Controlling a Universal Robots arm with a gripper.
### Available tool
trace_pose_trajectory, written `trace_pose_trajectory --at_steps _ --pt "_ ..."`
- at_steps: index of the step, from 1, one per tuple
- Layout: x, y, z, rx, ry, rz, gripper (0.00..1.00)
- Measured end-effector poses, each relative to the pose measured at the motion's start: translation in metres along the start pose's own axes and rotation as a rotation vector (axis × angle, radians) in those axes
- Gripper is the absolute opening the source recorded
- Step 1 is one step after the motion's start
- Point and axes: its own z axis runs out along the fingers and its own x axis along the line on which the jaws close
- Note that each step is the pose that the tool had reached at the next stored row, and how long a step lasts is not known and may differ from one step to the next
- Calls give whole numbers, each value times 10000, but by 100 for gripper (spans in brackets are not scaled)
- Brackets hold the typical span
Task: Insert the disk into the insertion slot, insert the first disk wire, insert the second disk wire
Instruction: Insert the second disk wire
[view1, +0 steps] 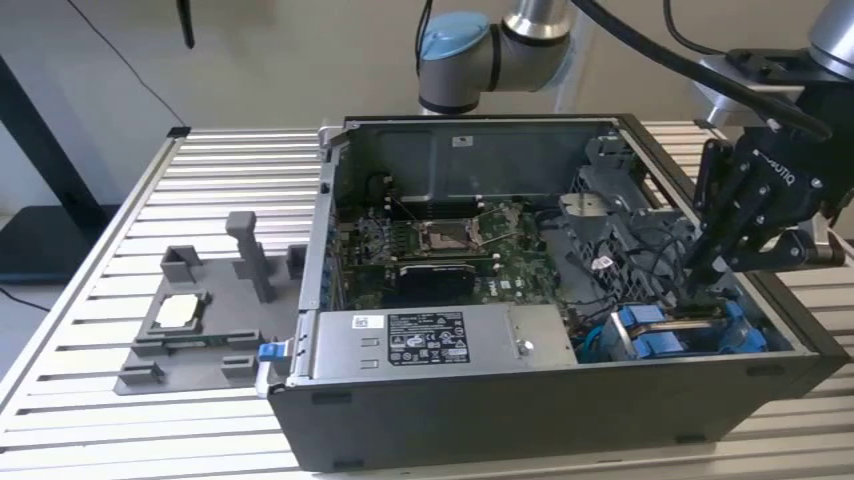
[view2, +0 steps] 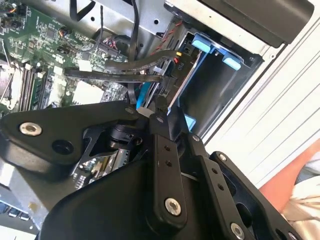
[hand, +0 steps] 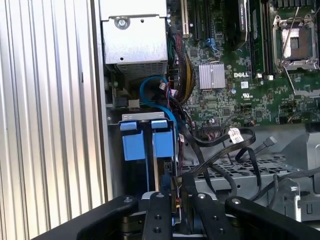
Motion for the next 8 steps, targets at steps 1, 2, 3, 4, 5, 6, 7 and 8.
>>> trace_pose_trajectory --at_steps 1,2,3,4,5,6,7,8 --pt "0 1 -3 5 -1 2 24" --pt "-1 3 -4 18 -2 4 24" --pt "-1 3 -4 17 -3 4 24" --pt "-1 3 -4 18 -3 4 24" --pt "0 3 -5 18 -3 4 24" --pt "-1 3 -5 17 -5 4 24" --pt "-1 3 -5 18 -6 4 24" --pt "-1 3 -5 18 -6 4 24"
